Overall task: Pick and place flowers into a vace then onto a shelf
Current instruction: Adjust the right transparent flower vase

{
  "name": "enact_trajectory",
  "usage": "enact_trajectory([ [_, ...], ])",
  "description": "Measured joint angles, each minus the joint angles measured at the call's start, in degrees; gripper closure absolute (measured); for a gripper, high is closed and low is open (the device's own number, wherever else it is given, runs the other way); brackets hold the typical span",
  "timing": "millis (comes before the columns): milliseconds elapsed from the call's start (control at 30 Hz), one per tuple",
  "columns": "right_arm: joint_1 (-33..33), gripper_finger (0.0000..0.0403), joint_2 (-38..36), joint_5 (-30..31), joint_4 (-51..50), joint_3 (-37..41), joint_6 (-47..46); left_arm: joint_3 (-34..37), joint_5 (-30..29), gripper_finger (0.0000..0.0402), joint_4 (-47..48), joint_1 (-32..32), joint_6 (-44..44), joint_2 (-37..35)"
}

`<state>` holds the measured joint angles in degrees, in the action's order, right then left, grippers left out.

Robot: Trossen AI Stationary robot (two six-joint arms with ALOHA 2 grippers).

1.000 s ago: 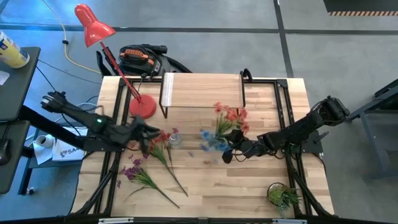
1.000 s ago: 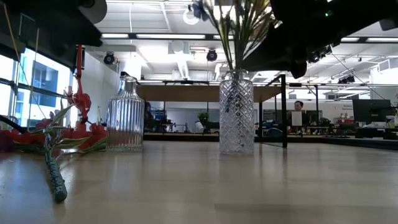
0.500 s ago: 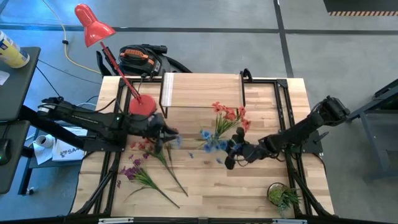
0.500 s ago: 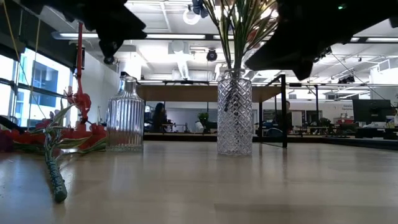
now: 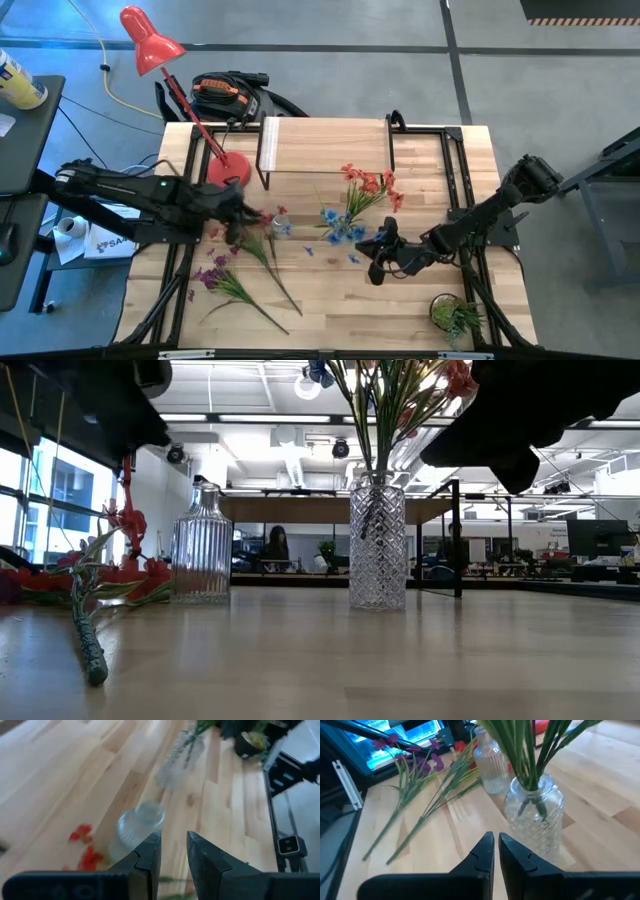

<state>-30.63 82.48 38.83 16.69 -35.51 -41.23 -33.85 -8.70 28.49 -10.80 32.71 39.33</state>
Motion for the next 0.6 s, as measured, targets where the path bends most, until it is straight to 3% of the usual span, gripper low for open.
enact_trajectory([
  [133, 0.0, 0.0379, 0.0, -0.3, 1.2, 0.0, -1.4, 0.0, -5.5, 0.0275, 7.8, -4.9, 6.1, -2.6],
  [300, -0.3, 0.0370, 2.0, -4.7, 4.2, -0.1, -5.2, 0.0, -13.5, 0.0261, 8.2, -9.7, 6.6, 0.8],
  [433, -1.0, 0.0366, 5.3, -6.6, 7.3, 0.0, -8.9, 1.3, -22.6, 0.0242, 8.0, -10.6, 4.4, 5.4],
  [600, -1.0, 0.0368, 9.1, -8.9, 9.5, -2.2, -9.6, 1.9, -24.9, 0.0237, 3.0, -10.6, -1.2, 9.6],
])
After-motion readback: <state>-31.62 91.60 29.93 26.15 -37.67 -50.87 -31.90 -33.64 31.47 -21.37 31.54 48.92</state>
